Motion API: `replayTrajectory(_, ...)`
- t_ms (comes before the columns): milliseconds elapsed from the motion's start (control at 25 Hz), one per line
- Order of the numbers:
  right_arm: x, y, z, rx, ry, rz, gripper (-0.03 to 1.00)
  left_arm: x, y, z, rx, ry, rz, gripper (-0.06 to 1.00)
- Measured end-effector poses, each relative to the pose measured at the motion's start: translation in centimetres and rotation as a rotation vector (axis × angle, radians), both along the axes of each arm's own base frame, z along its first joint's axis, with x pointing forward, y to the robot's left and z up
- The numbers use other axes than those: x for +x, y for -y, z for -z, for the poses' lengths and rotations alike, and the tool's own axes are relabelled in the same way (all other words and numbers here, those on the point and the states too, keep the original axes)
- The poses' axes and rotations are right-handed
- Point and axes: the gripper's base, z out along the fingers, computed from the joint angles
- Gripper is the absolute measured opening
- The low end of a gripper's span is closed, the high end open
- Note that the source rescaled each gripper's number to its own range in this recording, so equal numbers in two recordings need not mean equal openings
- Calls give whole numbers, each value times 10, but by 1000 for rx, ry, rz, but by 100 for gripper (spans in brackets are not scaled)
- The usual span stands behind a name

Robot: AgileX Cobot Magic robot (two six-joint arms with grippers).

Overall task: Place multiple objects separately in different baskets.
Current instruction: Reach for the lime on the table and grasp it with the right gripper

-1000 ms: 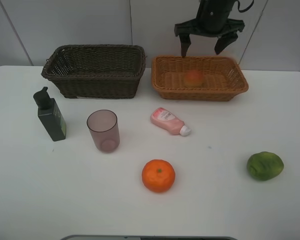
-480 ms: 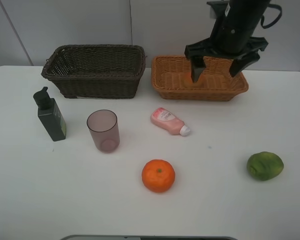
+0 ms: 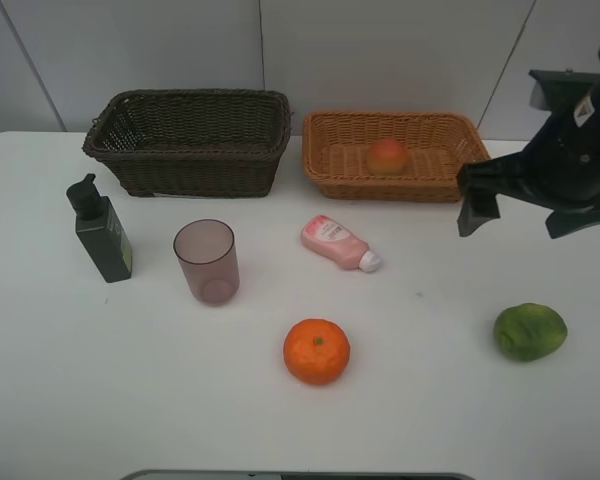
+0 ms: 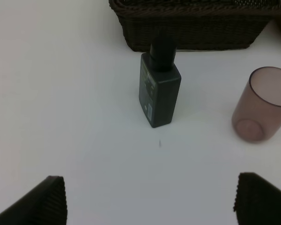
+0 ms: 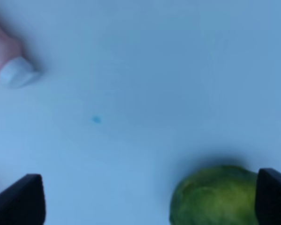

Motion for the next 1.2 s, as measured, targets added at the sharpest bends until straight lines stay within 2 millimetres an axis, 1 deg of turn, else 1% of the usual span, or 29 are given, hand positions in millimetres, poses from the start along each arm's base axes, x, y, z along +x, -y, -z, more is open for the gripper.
replayTrajectory(160,-7,24,18,-12,-50,88,99,0,0,0,0,0,0,92)
replayTrajectory(320,-9,47,29,-9,-61,181,99,0,0,0,0,0,0,92)
replayTrajectory(400,-12,54,34,-10,-67,207,99,0,0,0,0,0,0,92)
replayTrajectory(720,-23,55,57,25,-32,248,99,0,0,0,0,0,0,92)
replayTrajectory(920,-25,54,63,41,-26,268,99,0,0,0,0,0,0,92)
replayTrajectory(1000,-24,54,69,38,-46,271,99,0,0,0,0,0,0,92)
replayTrajectory(1200,-19,52,92,36,-139,293,99,0,0,0,0,0,0,92)
